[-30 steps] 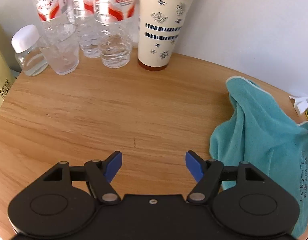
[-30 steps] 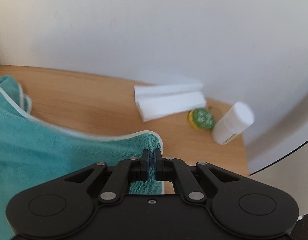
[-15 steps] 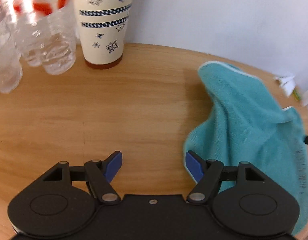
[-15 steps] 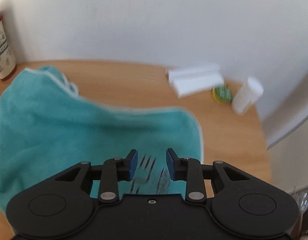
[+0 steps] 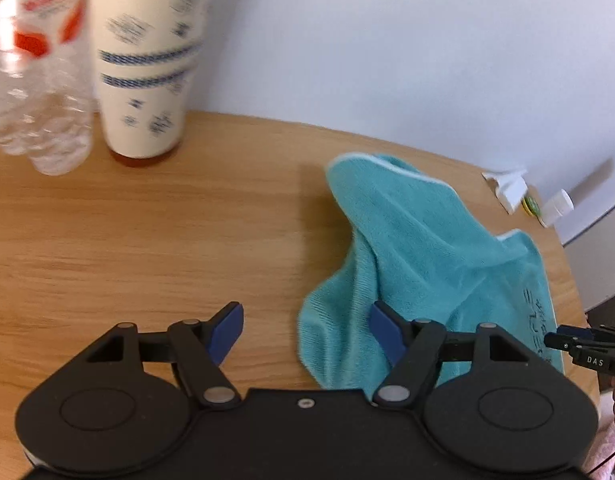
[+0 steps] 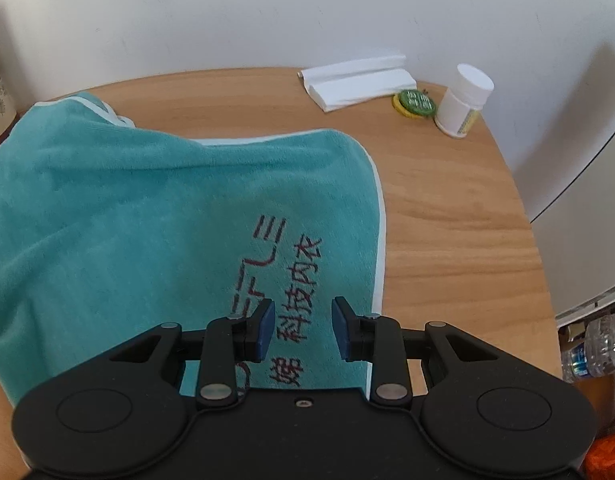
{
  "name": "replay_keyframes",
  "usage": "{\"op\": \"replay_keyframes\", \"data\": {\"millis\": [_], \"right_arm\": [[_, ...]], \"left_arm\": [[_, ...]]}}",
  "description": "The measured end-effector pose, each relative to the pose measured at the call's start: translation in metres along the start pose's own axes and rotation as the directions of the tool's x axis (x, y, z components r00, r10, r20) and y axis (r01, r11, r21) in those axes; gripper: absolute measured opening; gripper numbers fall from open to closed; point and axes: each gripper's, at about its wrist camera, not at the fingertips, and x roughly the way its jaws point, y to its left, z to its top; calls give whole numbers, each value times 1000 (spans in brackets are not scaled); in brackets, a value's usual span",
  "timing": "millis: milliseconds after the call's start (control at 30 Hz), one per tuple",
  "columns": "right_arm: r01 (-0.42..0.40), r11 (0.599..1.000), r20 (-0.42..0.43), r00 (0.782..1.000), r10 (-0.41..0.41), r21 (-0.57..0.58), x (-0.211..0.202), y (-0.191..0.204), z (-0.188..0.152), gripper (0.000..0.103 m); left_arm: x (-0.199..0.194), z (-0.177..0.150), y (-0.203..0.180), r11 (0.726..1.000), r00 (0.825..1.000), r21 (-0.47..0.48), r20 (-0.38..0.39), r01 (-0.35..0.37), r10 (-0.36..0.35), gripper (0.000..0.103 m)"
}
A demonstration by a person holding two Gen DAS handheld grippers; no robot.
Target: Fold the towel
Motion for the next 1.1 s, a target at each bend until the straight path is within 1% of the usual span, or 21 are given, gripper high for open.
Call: {"op": "replay_keyframes", "data": {"millis": [33,67,133,167,233,300,400,500,667,733,800,833,933,1000,1033,1100], "right_arm": [[-4,1000,-2,1000,4,5,0,-2,-1,35],[-8,1000,-5,1000,8,6,2,-5,-2,35],[-16,1000,-11,1000,16,3,5,-8,-4,35],[-21,1000,-14,1000,21,0,6,-8,-6,35],[-24,1000,-11,1000,24,-11,7,-8,-9,35],[-22,999,1,1000,22,-35,8,-7,-12,37],[-30,999,7,1000,30,-30,8,-9,-14,37],[-39,998,11,999,40,-40,9,-14,-14,37],[-23,999,23,999,24,-37,9,-26,-17,37],[17,998,28,999,-15,-64,8,-29,-18,37],[62,995,28,998,-60,-82,8,-35,-17,37],[71,994,27,997,-69,-87,9,-38,-17,37],[63,994,20,998,-61,-85,11,-46,-15,37],[67,989,20,998,-64,-133,11,-43,-14,35],[70,984,21,997,-68,-162,11,-41,-14,35],[64,984,12,998,-63,-167,12,-42,-11,34]], "left_arm": [[6,0,-3,1000,999,-3,-27,23,-23,26],[11,0,-7,1000,999,4,-48,27,-27,20],[15,-3,-17,999,999,39,-52,4,-2,18],[16,-3,-19,999,999,46,-51,0,2,15],[17,-2,-23,999,999,31,-46,-8,9,12],[16,0,-24,999,999,20,-42,-31,32,10],[6,3,-27,996,996,23,-26,-83,84,9],[-13,7,-33,993,994,35,-1,-113,113,9],[-48,13,-44,987,987,52,42,-155,153,9],[-70,10,-49,986,986,54,62,-155,152,9],[-85,6,-53,985,985,54,73,-162,158,9],[-91,3,-57,985,984,59,77,-163,158,9],[-109,-3,-68,983,984,86,89,-161,153,9],[-118,-7,-76,983,985,108,99,-152,141,9],[-121,-9,-79,984,987,113,98,-138,127,9],[-113,-12,-88,983,988,126,93,-132,121,9]]}}
